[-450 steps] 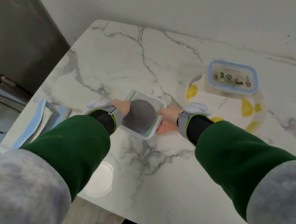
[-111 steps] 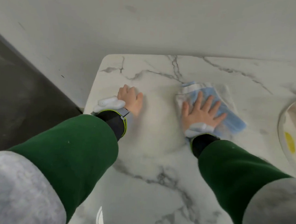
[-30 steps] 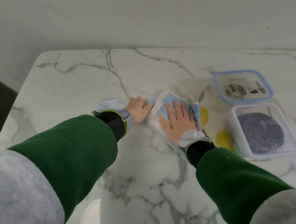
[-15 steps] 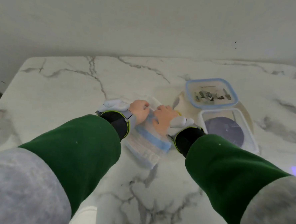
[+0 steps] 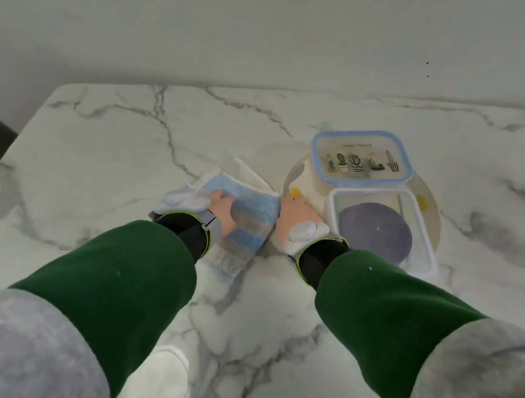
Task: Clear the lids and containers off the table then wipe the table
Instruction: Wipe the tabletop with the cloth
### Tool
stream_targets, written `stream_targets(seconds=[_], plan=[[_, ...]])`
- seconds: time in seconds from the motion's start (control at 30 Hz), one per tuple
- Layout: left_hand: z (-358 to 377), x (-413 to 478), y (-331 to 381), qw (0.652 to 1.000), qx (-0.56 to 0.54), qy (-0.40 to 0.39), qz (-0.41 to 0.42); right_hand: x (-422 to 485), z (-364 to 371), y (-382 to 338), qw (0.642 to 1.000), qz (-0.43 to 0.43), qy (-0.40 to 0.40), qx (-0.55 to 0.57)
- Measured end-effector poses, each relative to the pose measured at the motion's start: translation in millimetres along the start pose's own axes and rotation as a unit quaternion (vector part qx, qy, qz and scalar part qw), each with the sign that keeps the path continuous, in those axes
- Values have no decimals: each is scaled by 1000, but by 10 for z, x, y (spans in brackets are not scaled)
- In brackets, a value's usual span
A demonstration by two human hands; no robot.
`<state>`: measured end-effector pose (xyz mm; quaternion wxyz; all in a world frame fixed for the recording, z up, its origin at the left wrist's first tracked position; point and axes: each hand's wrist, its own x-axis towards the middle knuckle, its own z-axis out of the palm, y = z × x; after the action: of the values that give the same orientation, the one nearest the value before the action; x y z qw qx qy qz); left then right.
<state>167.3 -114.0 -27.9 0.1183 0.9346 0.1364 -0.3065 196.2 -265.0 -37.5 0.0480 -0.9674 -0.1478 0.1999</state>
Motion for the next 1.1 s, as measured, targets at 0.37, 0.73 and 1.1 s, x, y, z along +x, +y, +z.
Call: stream_targets(seconds=[0.37, 0.73, 1.1], plan=[[55, -37, -66, 998, -48, 18, 30, -246, 39, 0, 998, -9, -50, -29], [121, -362, -110, 997, -36, 30, 62, -761, 168, 113, 982, 75, -171, 32], [385, -1028, -107, 984, -162, 78, 7, -1576, 353, -7, 979, -17, -202, -23]])
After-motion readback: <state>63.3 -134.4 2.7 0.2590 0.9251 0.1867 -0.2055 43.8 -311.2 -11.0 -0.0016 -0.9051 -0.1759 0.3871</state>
